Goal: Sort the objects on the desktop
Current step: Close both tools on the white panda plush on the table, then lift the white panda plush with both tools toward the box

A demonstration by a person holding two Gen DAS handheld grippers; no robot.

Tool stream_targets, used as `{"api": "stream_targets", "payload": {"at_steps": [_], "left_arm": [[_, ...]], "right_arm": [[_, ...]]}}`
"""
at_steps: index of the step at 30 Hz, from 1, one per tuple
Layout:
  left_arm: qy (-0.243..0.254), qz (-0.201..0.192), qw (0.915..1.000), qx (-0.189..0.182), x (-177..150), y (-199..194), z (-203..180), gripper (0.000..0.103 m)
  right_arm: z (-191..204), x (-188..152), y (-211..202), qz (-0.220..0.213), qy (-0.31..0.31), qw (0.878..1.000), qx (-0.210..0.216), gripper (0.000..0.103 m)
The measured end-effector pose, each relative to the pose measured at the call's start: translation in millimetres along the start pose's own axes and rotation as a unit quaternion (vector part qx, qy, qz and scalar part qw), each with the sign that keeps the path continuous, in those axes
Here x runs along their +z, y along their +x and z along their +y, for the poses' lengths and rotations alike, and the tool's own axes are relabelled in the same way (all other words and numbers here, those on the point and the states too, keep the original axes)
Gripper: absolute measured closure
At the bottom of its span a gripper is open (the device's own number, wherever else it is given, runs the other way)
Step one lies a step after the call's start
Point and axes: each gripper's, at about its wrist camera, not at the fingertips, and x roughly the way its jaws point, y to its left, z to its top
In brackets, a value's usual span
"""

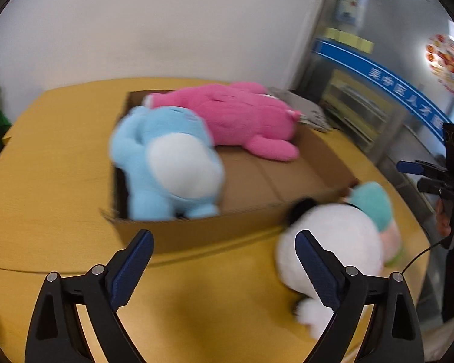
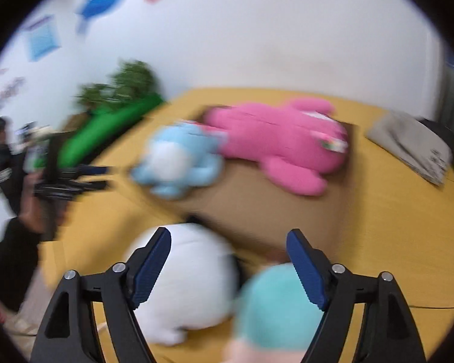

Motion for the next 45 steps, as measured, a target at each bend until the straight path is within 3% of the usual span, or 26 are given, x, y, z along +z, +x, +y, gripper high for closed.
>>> {"api": "stream_targets", "payload": {"at_steps": [3,8,13,15,19,27,35,40,42,45], "left_arm": [[-0.001,0.017,0.9985,-0.052,-21.8,18.0,-29.9,0.006],[-0.016,0.045,0.9939,-0.1,-44.3,53.7,-54.9,0.006],[-0.034,0.068,0.9863,-0.146,-62.2,78.7,-69.9,0.007],[-0.041,0.077,0.9824,-0.165,-69.4,88.7,-75.9,0.013],[-0.021,0.087,0.9839,-0.155,-87.0,74.0,-92.7,0.017],[-0.039,0.081,0.9833,-0.158,-115.7,35.2,-98.2,0.017],[-0.069,0.054,0.9844,-0.153,-105.8,22.0,-74.2,0.015],[-0.061,0.098,0.9808,-0.157,-118.9,46.8,-76.0,0.017],[-0.061,0.106,0.977,-0.175,-124.8,50.7,-81.7,0.031],[-0.06,0.103,0.9773,-0.175,-127.5,47.2,-87.0,0.037]], "right_arm": [[31.0,-35.0,4.0,0.009,0.002,0.999,0.033,0.024],[21.5,-79.4,54.8,0.06,0.078,0.995,0.014,0.024],[30.8,-99.5,89.8,0.09,0.072,0.993,0.015,0.026],[35.5,-103.8,96.5,0.092,0.078,0.992,0.027,0.026],[45.9,-110.1,101.8,0.093,0.066,0.993,0.042,0.038],[58.4,-125.9,92.7,0.094,0.057,0.991,0.073,0.039],[57.6,-132.7,73.1,0.074,0.067,0.992,0.082,0.039],[48.5,-142.0,88.5,0.087,0.098,0.988,0.087,0.041],[45.7,-145.1,88.7,0.082,0.111,0.985,0.106,0.053],[45.7,-146.5,85.5,0.079,0.111,0.984,0.113,0.059]]}}
